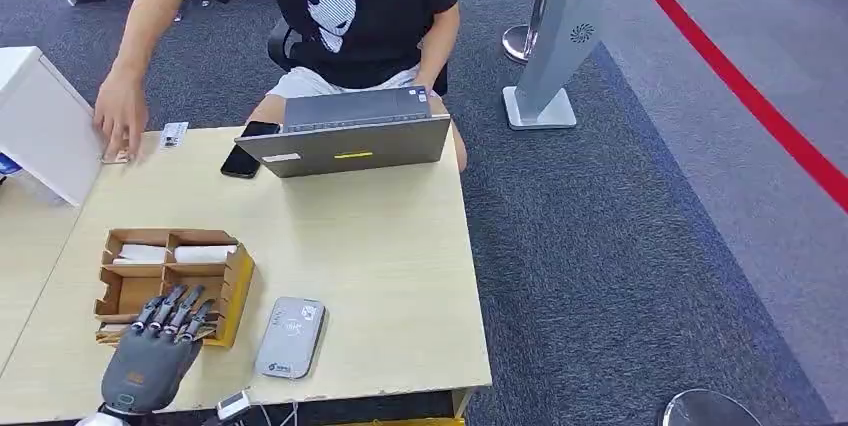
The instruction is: Pass the card to the sensor for recognition and then transmit it.
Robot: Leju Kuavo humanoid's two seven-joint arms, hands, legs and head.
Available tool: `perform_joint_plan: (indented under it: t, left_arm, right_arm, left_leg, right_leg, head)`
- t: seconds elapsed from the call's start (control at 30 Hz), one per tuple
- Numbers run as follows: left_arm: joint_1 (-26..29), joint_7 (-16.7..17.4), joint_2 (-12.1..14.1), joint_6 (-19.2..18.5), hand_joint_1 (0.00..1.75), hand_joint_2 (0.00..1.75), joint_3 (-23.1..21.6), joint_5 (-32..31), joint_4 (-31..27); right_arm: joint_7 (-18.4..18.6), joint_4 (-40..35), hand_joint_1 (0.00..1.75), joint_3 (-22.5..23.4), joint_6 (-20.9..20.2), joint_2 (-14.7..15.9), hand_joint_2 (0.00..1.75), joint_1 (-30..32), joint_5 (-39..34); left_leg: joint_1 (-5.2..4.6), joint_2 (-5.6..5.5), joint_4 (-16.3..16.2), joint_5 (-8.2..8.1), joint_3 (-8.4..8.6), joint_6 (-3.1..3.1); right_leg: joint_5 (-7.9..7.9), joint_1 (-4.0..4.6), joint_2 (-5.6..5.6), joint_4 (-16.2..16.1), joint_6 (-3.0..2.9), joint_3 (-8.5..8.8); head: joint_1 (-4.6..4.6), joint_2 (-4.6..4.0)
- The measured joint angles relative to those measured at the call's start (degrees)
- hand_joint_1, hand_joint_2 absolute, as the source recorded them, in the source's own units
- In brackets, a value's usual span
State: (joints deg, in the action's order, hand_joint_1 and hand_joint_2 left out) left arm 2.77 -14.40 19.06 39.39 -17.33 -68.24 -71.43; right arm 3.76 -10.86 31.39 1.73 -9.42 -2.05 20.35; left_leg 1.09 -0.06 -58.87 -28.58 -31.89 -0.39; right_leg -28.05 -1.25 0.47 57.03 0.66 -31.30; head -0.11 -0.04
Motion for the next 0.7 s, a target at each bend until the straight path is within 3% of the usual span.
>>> perform_joint_plan:
  t: [0.43,0.7]
  left_arm:
    - [0.19,0.37,0.13,0.11,1.75,1.75,-0.22,0.39,-0.02]
    - [1.47,0.66,0.98,0.13,1.75,1.75,-0.20,0.74,-3.94]
  right_arm:
    - [0.00,0.00,0.00,0.07,0.00,0.00,1.75,0.01,0.09]
    - [0.15,0.00,0.00,0.59,0.02,0.00,1.75,0.02,0.09]
  left_leg:
    - [0.00,-0.01,0.00,0.00,0.00,0.00]
    - [0.00,-0.01,0.00,0.00,-0.01,0.00]
  right_leg:
    - [0.00,0.00,-0.01,0.00,0.00,0.01]
    - [0.00,0.00,-0.01,0.00,0.00,0.01]
  head:
    - [0.00,-0.02]
    - [0.00,0.00]
